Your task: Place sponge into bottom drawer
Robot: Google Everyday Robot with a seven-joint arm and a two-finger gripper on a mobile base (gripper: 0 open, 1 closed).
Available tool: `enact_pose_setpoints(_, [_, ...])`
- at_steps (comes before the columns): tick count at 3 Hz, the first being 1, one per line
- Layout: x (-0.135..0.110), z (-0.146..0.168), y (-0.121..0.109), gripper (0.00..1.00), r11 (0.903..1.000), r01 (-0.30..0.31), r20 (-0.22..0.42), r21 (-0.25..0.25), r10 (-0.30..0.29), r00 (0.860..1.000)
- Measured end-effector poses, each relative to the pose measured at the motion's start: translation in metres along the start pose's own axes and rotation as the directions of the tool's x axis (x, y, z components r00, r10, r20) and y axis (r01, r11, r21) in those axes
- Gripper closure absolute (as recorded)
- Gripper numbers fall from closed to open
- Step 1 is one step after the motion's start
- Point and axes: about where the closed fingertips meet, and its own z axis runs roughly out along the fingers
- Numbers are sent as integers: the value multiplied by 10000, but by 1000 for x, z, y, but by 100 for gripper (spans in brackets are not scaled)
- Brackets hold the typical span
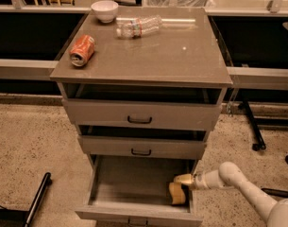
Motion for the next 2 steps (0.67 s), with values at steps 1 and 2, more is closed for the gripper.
enact_pose_setpoints(1, [0, 0, 0, 0, 10000, 0, 2, 1, 0, 10000])
enact_pose_setpoints(2, [0, 0, 0, 0, 10000, 0, 2, 1, 0, 10000])
